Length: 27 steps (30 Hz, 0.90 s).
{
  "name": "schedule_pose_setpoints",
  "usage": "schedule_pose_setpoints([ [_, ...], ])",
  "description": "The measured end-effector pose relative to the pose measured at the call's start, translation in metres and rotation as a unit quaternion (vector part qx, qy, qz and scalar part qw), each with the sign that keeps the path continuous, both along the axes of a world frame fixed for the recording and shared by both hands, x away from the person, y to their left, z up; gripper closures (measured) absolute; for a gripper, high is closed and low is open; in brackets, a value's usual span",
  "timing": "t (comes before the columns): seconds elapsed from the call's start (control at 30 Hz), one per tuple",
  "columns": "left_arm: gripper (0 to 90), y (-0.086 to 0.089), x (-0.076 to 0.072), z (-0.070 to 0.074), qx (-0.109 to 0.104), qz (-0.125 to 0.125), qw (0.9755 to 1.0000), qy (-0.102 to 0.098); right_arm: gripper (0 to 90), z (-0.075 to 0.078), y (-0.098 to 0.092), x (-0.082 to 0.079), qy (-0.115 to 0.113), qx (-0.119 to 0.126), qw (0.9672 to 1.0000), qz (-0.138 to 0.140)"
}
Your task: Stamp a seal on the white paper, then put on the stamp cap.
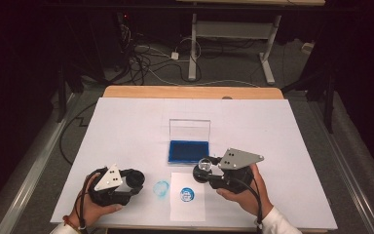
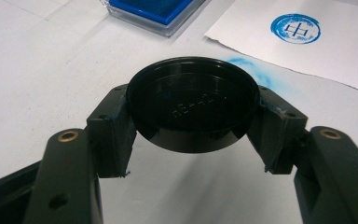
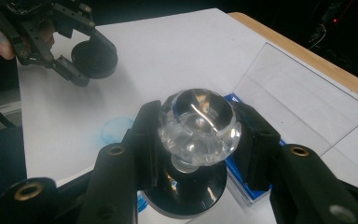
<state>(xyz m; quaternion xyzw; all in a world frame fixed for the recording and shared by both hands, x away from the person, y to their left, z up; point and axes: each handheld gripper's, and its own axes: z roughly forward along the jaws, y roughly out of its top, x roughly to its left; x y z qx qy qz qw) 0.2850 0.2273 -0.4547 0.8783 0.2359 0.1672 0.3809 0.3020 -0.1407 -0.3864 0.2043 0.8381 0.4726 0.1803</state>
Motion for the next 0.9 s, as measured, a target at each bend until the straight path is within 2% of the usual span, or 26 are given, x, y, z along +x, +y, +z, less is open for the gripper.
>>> schedule_pose_setpoints([
  [0.67,36.7,-0.012,-0.001,-0.007,0.007,-0.018,0.9997,0.013,57.0,0.013,-0.011,0.002,-0.014,0.025,0.9995,-0.013],
  [0.9,36.7,-0.024,0.005,-0.006,0.003,-0.032,0.9994,0.012,56.9,0.019,-0.013,0.003,-0.020,0.034,0.9991,-0.014],
])
